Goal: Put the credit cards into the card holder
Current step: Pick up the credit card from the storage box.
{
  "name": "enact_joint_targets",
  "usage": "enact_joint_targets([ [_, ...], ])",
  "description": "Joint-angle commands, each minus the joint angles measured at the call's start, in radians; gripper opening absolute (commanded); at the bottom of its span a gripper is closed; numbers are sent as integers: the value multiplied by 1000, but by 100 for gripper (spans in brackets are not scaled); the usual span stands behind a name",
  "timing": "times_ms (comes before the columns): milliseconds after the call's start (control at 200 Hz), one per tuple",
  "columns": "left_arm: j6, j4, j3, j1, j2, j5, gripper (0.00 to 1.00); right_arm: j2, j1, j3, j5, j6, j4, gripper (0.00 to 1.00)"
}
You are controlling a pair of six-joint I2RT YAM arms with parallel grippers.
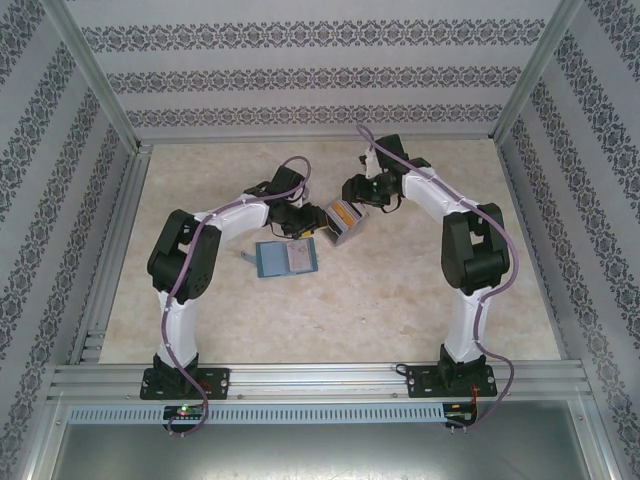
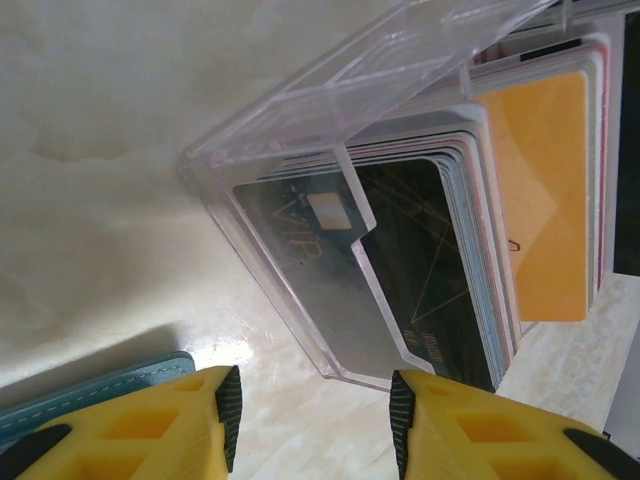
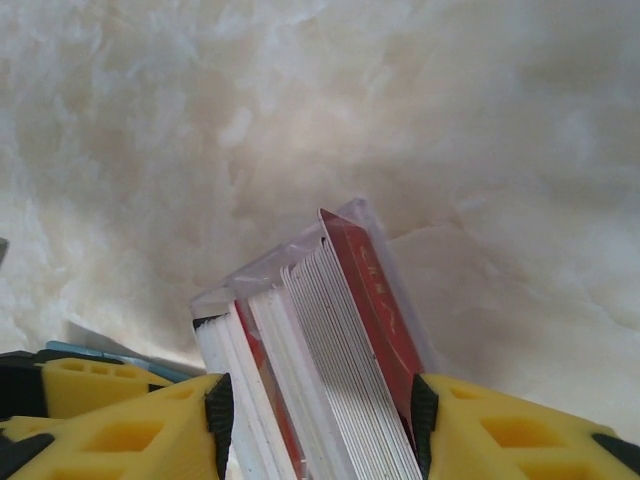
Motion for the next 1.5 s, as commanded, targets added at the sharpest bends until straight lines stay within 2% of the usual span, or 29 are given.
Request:
enact_joint_targets([
  [0,-18,42,18,-13,15,18,46,16,11,26,-21,-18,-28,53],
  [280,-19,41,36,-24,34,22,46,38,27,49,52,-64,-92,53],
  [899,-21,38,51,-27,44,24,45,12,40,72,43,-69,-110,53],
  [1494,-22,41,50,-29,45,25,45,-15,38,77,49,-71,-119,48],
])
